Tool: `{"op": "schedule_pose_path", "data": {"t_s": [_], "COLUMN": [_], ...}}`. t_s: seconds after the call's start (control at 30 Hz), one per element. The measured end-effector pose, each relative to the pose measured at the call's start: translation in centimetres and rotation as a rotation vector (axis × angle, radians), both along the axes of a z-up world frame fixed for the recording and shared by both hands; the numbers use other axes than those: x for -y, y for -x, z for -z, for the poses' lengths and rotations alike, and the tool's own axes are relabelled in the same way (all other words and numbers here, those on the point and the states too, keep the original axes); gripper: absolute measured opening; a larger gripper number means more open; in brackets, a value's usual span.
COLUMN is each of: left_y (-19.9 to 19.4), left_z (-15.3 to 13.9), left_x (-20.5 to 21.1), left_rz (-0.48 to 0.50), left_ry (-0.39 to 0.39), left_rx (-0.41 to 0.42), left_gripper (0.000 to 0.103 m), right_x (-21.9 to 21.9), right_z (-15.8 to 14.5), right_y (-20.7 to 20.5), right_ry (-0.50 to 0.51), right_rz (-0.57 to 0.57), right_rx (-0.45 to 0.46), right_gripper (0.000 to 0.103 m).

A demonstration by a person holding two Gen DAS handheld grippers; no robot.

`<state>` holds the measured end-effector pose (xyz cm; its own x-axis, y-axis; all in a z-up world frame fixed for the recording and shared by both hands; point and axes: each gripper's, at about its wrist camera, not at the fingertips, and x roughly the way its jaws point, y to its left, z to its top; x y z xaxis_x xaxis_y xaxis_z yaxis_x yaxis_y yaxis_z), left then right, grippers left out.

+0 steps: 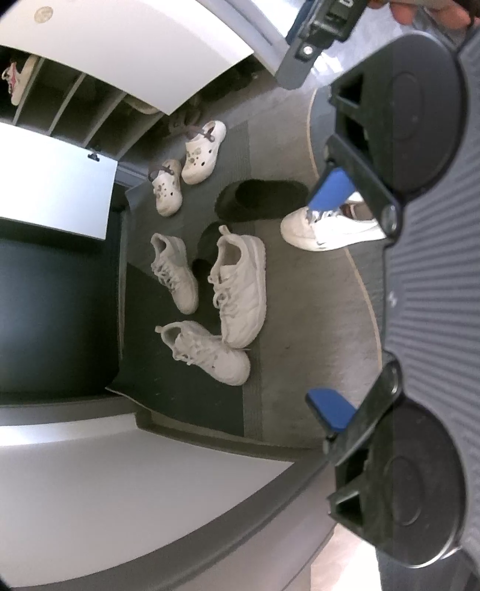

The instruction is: Organize scattered shoes

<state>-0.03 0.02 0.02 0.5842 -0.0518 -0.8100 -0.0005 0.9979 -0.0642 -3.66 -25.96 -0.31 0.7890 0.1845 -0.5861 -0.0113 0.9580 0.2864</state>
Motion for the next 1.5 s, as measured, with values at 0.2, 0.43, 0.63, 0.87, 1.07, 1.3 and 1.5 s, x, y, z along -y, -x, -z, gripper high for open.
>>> {"op": "schedule_pose_path", "data": {"t_s": [0.2,0.43,0.63,0.87,1.07,1.3,1.5], "left_y": [0.4,0.5,0.6,1.0,1.1,1.4,1.6], "left_z": [-0.3,-0.3,-0.2,0.1,0.1,-0.1,0.1], "left_x": [-0.2,-0.5,-0.2,0.4,0.6,0.4,0.2], "left_rz": [-0.008,-0.010,-0.002,0.008,0.004,0.012,0.010], "left_ry": [0.005,0.023,0.019,0.012,0.010,0.026,0.014], "left_rx": [0.001,-0.016,-0.020,-0.018,-0.024,-0.018,-0.013], "left_gripper": [0.103,0.103,0.103,0.103,0.103,0.103,0.103], "right_x": [-0.2,0.6,1.8,3.1,2.4,2.9,2.9], "right_z": [0.0,1.0,0.9,1.0,0.7,0.4,0.6], "right_y": [0.0,0.2,1.0,2.7,1.7,1.5,1.7], "right_ry": [-0.004,-0.018,-0.026,-0.028,-0.031,-0.029,-0.028], "right_rz": [-0.004,-0.006,-0.003,-0.003,-0.008,-0.014,-0.015], "right_rx": [-0.008,-0.003,0.008,0.020,0.012,0.006,0.004], "right_gripper": [0.091,0.091,0.091,0.091,0.091,0.091,0.091]}}
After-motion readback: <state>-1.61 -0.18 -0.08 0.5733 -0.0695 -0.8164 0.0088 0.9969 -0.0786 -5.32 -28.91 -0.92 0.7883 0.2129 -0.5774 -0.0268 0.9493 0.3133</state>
